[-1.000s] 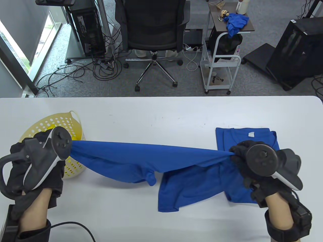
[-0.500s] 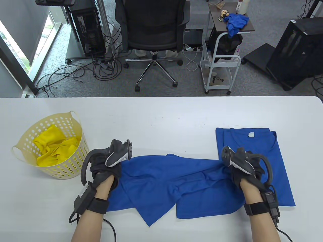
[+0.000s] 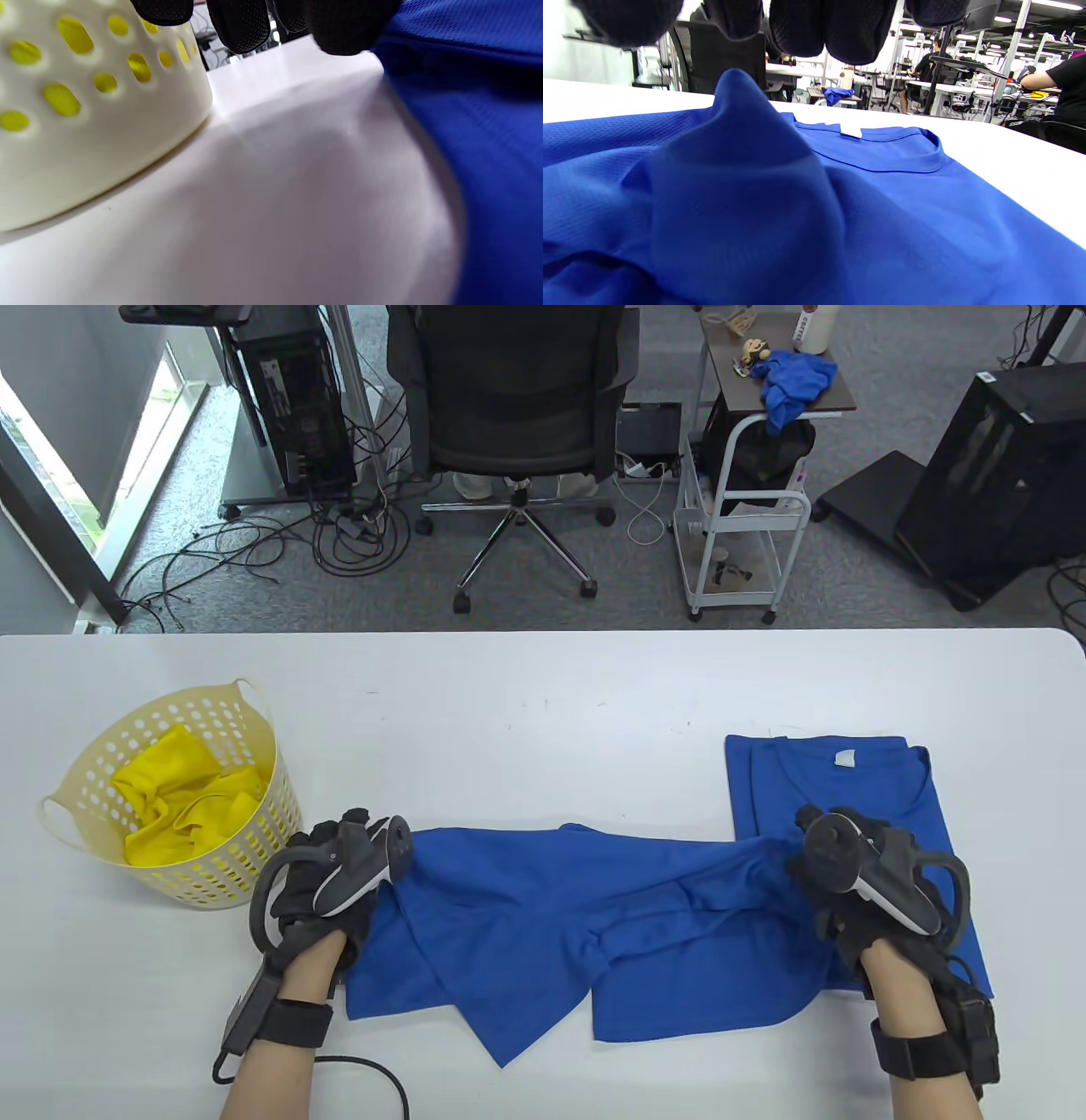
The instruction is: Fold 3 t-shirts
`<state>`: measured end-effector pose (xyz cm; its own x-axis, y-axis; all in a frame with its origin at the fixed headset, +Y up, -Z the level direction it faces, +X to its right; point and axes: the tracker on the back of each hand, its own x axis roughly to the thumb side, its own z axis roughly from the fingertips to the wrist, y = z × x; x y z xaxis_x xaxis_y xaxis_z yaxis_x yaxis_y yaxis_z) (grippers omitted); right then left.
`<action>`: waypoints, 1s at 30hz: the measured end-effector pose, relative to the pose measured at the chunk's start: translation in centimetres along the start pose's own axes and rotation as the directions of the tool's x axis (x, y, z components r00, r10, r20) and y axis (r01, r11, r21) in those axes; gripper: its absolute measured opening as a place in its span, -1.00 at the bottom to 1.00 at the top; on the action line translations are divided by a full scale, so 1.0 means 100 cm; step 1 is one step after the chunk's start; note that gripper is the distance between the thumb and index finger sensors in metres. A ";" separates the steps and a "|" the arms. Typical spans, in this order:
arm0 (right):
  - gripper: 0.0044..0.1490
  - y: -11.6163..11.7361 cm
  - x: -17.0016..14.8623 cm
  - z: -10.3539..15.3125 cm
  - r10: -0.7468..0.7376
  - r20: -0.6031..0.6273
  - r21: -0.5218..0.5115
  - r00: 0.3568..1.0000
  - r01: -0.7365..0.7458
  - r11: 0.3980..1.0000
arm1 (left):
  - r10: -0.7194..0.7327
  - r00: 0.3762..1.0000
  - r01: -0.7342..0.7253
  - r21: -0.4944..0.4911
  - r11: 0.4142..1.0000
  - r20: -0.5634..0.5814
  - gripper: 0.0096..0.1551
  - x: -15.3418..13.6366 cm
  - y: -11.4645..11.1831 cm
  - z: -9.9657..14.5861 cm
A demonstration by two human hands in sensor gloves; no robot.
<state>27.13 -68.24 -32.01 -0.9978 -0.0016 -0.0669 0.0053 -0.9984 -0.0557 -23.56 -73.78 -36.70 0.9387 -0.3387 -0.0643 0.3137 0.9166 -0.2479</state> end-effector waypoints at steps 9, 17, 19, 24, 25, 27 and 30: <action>-0.20 0.016 -0.026 0.006 -0.004 -0.052 0.045 0.999 0.006 0.999 | -0.013 1.000 0.013 -0.014 1.000 0.026 -0.36 0.010 -0.011 -0.008; -0.23 0.021 -0.032 0.006 -0.017 -0.063 0.052 0.998 0.020 0.998 | 0.030 0.999 -0.030 0.033 0.999 0.013 -0.54 0.005 -0.008 -0.008; -0.24 0.021 -0.031 0.006 -0.015 -0.058 0.046 0.998 0.018 0.999 | 0.039 0.999 -0.040 0.053 0.998 0.012 -0.56 0.003 -0.005 -0.006; -0.25 0.009 -0.024 0.014 0.016 -0.031 -0.070 0.999 -0.018 0.997 | 0.166 0.986 -0.168 0.162 0.972 0.024 -0.57 -0.011 0.012 0.001; -0.29 0.004 -0.019 0.017 0.024 -0.004 -0.094 1.000 -0.024 0.995 | 0.208 0.978 -0.209 0.188 0.960 0.025 -0.57 -0.015 0.016 0.003; -0.44 0.004 -0.012 0.016 0.000 0.107 0.029 0.994 -0.003 1.000 | 0.245 0.969 -0.245 0.222 0.944 0.026 -0.57 -0.018 0.020 0.005; -0.36 0.014 -0.002 0.016 0.053 0.133 0.142 0.990 -0.072 0.987 | 0.261 0.965 -0.253 0.261 0.932 0.005 -0.57 -0.023 0.023 0.007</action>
<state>27.19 -69.69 -30.47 -0.9961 -0.0617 0.0634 0.0674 -0.9936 0.0908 -24.91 -70.78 -36.42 0.9887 -0.0866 -0.1221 0.0918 0.9951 0.0376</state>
